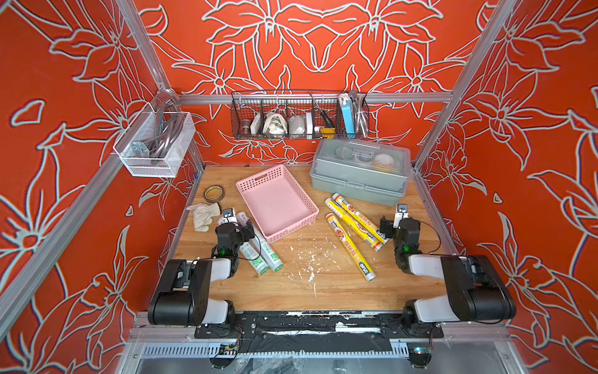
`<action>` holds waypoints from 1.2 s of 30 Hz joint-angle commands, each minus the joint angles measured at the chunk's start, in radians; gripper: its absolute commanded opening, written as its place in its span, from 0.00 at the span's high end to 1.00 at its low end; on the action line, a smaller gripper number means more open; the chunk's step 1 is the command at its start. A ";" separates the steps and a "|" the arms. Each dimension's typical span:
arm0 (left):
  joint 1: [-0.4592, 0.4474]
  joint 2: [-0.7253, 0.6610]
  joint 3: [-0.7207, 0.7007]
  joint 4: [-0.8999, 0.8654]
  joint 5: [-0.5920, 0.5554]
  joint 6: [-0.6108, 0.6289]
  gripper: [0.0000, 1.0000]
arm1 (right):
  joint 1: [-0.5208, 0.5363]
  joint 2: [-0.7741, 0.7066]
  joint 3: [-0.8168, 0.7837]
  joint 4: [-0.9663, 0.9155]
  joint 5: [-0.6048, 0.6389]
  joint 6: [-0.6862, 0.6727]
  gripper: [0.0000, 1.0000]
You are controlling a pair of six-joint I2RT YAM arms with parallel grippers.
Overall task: Put the plastic wrap into the basket
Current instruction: Move the basket to the center of the board.
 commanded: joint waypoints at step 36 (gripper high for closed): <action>-0.122 -0.456 0.549 -1.045 0.035 -0.413 0.02 | 0.006 -0.410 0.589 -1.140 -0.459 0.454 0.03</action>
